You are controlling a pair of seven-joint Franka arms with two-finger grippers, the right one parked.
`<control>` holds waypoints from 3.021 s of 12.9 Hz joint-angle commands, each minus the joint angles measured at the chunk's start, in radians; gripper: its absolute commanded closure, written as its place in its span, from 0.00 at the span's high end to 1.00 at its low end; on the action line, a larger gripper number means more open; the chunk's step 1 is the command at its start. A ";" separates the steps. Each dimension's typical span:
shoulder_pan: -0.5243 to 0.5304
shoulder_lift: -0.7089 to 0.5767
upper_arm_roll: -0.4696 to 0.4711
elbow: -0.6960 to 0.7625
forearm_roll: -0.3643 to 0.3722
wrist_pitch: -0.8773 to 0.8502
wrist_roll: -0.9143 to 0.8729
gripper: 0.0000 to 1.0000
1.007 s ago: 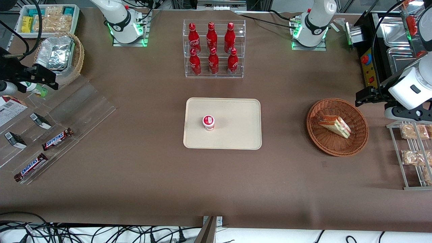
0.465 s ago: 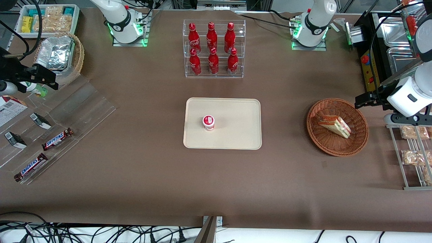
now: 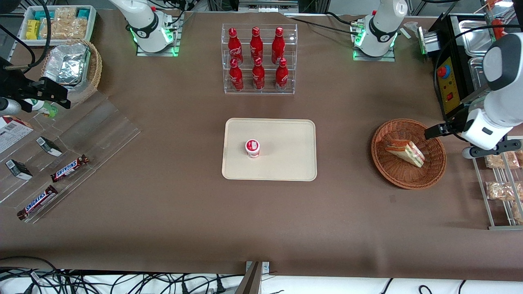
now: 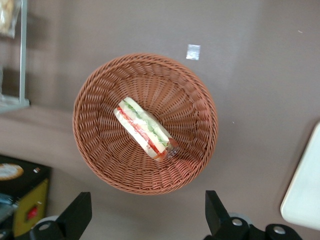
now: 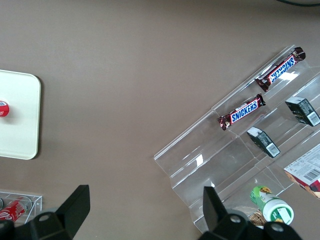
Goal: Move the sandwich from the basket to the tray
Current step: 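Lower the open left gripper over the wrapped sandwich in the basket, then close the left gripper on the wrapped sandwich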
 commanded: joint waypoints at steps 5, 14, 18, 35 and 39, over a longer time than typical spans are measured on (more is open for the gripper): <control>0.001 -0.082 -0.006 -0.329 0.024 0.346 -0.355 1.00; 0.024 -0.028 -0.006 -0.494 0.069 0.674 -0.632 1.00; 0.028 0.024 -0.006 -0.508 0.067 0.785 -0.699 1.00; 0.030 0.156 0.015 -0.498 0.067 0.885 -0.815 0.19; 0.036 0.081 0.014 -0.442 0.069 0.727 -0.795 0.17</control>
